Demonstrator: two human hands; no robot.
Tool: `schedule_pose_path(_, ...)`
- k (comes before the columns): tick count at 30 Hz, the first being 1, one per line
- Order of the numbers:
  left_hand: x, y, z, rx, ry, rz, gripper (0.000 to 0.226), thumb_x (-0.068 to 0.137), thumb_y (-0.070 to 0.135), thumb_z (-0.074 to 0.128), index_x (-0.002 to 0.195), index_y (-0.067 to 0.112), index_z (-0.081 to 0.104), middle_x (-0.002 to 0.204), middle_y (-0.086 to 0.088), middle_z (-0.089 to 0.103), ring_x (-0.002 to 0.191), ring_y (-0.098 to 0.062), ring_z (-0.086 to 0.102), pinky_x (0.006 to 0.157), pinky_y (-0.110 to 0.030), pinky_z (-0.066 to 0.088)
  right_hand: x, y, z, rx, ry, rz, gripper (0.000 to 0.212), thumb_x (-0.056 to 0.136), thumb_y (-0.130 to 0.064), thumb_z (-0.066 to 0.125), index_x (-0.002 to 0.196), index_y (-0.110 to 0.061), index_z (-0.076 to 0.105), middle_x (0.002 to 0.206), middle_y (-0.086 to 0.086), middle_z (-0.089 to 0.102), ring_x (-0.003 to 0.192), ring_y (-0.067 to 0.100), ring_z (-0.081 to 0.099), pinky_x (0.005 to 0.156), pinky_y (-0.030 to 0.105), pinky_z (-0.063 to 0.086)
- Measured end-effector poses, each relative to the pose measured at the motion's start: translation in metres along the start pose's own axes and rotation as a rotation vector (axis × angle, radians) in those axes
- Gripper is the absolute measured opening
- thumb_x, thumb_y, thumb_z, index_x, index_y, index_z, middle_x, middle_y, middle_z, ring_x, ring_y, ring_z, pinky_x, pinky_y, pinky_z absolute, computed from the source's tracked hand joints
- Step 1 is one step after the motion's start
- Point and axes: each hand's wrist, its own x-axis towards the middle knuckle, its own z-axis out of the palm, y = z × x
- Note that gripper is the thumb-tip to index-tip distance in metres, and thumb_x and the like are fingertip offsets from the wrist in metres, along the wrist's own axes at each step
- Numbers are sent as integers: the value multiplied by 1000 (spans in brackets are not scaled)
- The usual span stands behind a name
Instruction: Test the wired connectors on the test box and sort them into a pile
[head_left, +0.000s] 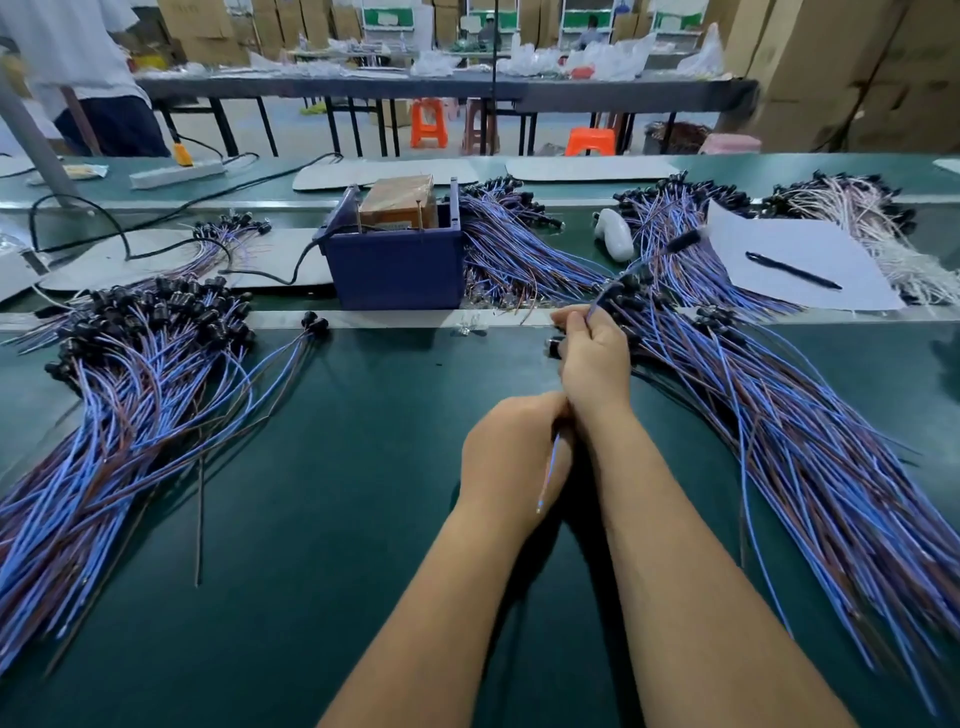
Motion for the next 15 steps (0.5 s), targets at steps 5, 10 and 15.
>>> schedule_pose_path(5,-4,40,16,-234,58,174,17,74,11,68,86,22,74,77,0,70,73,-23,62,59,-33,51,20,-21,-63,-483,-110,-178,30,102,-27,43,75,-17,52,65,-4,47,61,14,42,54,33,31)
schedule_pose_path(10,-10,83,52,-619,-353,-4,39,84,22,56,122,32,59,102,10,69,90,-12,62,84,-35,52,44,-37,-134,-895,-111,-134,23,98,-28,45,92,-13,60,83,5,58,83,29,53,65,35,36)
schedule_pose_path(15,-6,92,69,-102,-444,130,36,90,27,47,121,20,63,121,-3,62,118,-28,49,100,-41,41,42,-24,-169,-1180,4,-78,41,91,-30,55,131,-25,55,126,17,50,120,36,45,99,42,37)
